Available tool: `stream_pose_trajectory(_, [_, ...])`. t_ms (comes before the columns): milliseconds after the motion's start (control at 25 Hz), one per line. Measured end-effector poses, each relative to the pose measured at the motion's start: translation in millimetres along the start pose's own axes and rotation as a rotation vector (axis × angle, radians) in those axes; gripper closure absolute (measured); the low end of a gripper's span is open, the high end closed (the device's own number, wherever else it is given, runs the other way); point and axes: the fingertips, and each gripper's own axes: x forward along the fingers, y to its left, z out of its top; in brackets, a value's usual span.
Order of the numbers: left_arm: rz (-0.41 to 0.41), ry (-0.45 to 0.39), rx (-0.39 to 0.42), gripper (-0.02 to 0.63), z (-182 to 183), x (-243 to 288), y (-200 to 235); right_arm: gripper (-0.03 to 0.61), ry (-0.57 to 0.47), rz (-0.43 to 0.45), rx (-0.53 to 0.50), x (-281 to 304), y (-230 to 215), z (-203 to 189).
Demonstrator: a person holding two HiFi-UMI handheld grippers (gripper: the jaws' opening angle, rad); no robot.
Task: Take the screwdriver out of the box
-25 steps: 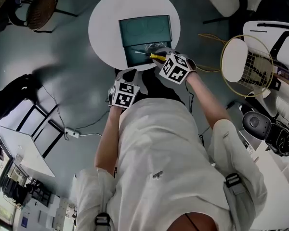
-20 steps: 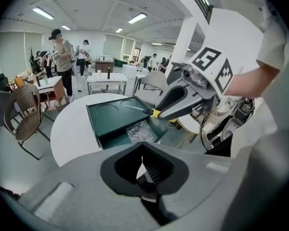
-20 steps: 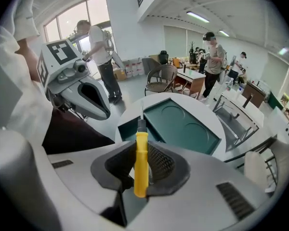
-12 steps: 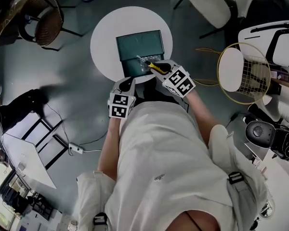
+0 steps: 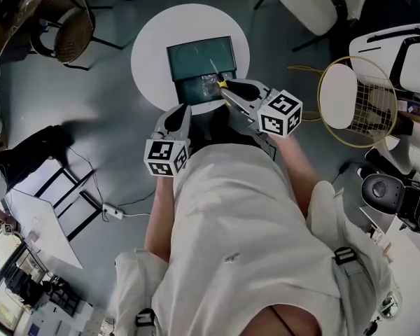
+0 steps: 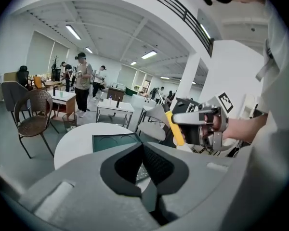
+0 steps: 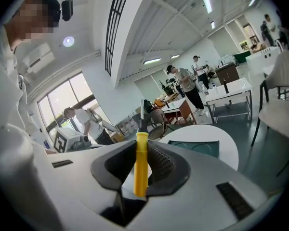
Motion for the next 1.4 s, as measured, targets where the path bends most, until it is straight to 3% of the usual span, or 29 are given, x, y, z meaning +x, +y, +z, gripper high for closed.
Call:
stream_pose_trajectory(200, [-0.025, -0.071, -0.015, 0.603, 19.1, -17.3, -0.3, 0.499, -0.100, -0.012, 0.065, -15.0, 7.4, 10.9])
stream_pose_trajectory(440, [-0.050, -0.132, -0.032, 0.603, 23.5, -49.4, 1.3, 0.499, -0.144, -0.043, 0.072, -25.2, 34.8, 4.5])
stream_pose_trajectory(1080, [-0.045, -0.215, -0.036, 0.603, -30.0, -167.9, -16.1, 0.499, -0.166, -0.091, 0.041, -59.9, 152.1, -55.7])
stream_pose_trajectory(1400, [-0.061, -0.236, -0.030, 0.603, -49.9, -196.7, -33.6, 0.499, -0.211, -0.110, 0.011, -95.1, 191.3, -72.8])
